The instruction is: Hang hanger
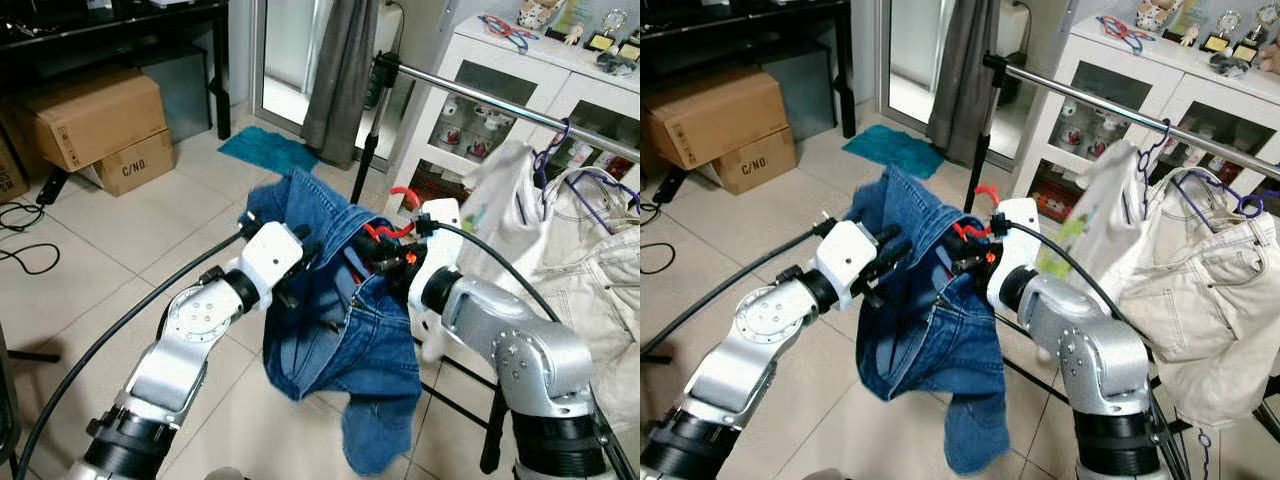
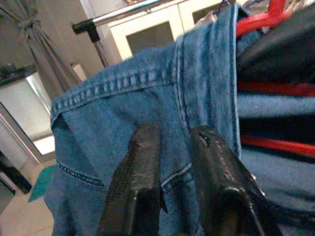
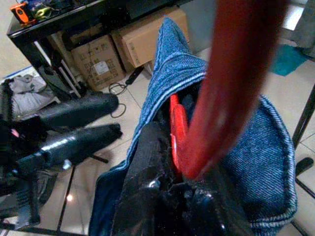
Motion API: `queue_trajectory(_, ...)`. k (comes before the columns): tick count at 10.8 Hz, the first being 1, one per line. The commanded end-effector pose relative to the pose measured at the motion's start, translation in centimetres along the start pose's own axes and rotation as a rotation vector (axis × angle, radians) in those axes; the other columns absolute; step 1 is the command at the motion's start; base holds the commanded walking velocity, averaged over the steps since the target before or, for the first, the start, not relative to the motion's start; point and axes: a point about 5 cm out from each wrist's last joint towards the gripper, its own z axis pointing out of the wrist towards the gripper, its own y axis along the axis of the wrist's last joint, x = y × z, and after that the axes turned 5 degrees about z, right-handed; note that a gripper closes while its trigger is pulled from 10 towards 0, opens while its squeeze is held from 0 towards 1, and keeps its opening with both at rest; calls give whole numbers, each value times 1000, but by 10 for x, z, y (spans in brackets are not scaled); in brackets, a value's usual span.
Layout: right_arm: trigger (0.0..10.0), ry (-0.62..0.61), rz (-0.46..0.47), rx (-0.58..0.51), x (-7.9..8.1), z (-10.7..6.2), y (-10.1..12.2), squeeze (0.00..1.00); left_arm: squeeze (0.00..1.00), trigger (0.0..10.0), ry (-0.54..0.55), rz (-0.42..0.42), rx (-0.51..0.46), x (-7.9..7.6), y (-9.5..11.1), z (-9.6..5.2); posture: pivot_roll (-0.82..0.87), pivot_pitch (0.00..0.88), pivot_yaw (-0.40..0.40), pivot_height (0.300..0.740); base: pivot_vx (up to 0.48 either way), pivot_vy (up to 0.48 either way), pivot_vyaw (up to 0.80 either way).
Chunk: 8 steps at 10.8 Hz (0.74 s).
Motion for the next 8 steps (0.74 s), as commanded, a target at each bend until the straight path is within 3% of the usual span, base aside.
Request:
queue_trajectory(1,0,28,-14,-38,3,-1,12,0,1000,10000,-39,7,-58,-3,10,7,82,0,-148,740,0,0,0)
queue_trajectory(4,0,59,-27,-24,8,-1,13,0,1000,10000,-131,-20,-92,-14,13,9,69,0,-131,740,0,0,0)
queue_trajectory(6,0,89,-30,-5,13,-1,9,0,1000,10000,-98,20,-72,-7,10,13,71,0,-138,740,0,0,0)
queue_trajectory(8,0,127,-42,-4,20,2,13,0,1000,10000,-8,96,29,8,-6,19,58,0,-125,740,0,0,0)
